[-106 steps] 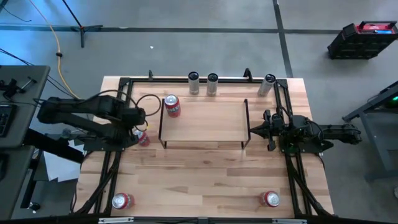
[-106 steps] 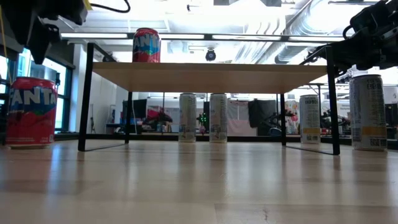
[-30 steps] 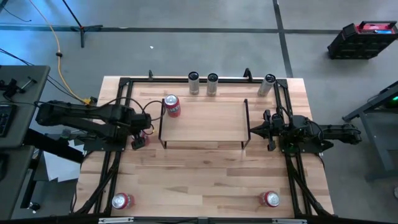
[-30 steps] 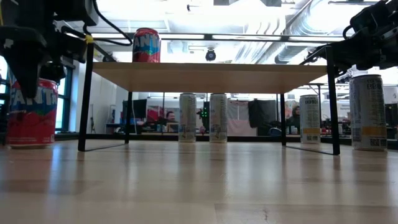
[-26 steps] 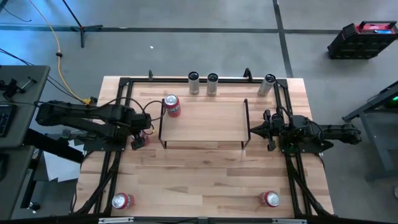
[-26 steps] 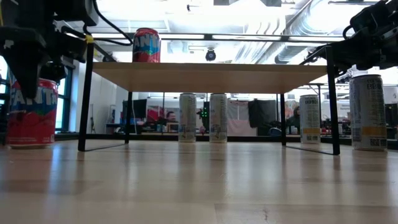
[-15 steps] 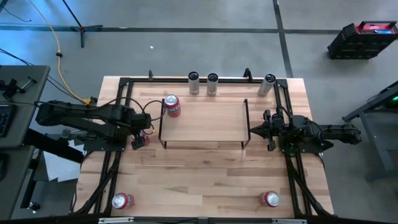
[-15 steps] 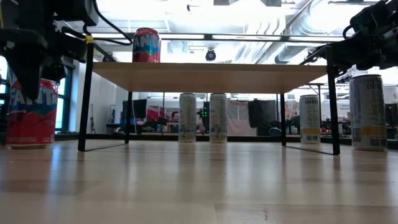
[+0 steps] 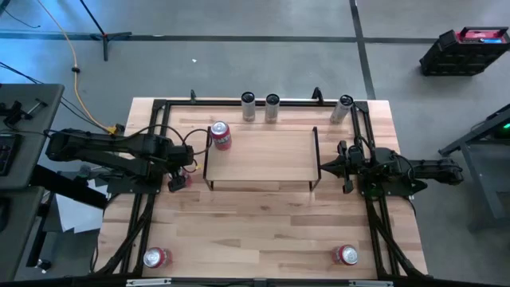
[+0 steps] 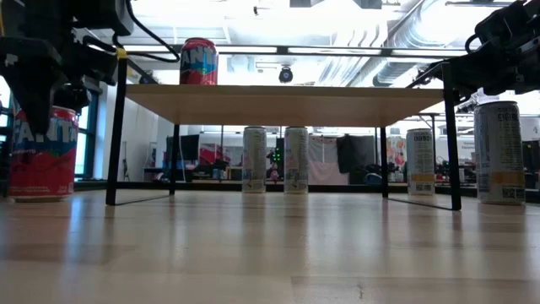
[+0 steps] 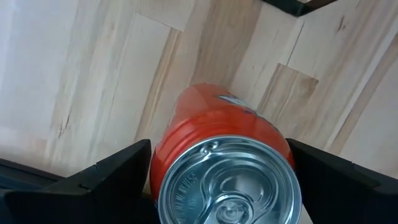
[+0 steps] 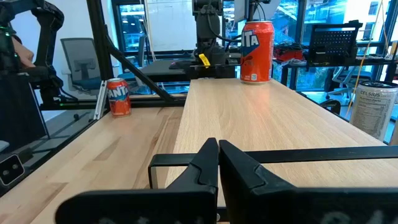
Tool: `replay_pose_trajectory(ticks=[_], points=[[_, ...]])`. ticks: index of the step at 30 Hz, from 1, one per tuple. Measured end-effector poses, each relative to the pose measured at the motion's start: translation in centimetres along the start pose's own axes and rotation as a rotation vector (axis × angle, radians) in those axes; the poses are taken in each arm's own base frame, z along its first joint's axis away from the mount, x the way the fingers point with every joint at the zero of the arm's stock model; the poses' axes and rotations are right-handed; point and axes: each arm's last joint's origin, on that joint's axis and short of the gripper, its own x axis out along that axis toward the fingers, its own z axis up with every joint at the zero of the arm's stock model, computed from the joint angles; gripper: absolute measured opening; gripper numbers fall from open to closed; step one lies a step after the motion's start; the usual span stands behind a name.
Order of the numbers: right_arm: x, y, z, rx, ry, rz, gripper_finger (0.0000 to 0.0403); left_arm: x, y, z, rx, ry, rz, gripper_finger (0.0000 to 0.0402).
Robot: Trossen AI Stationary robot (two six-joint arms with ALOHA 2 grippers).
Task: Place canned beverage on shelf
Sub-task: Put the red soda can on the shelf aligned with the other red soda can
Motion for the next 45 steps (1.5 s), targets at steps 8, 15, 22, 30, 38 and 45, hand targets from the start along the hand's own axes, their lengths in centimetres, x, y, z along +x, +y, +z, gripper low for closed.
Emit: replay_pose_trajectory(ticks=[8,15,22,30,38,45], points=[[0.0,0.0,0.0,0.0,0.0,0.0,0.0,0.1,0.0,0.0,0.001,0.012,0.0,0.0352],[0.0,0.0,0.0,0.0,0.0,0.0,0.0,0.3,0.0,0.0,0.011,0.041,0.024,0.0315],[0.0,0.0,0.0,0.0,0.0,0.0,0.0,0.3,0.0,0.1,0.029,0.048,0.024,0.0285],[0.0,0.0,0.0,0.0,0.0,0.0,0.0,-2.4,-0.1,0.1,0.031,0.091,-0.003,0.0284],[0.0,0.0,0.0,0.0,0.0,0.0,0.0,-9.5,-0.9,0.3,0.059,0.025,-0.105,0.0284],[0.0,0.0,0.0,0.0,0.0,0.0,0.0,-16.8,-0.9,0.2,0.058,-0.218,-0.154,0.0284]])
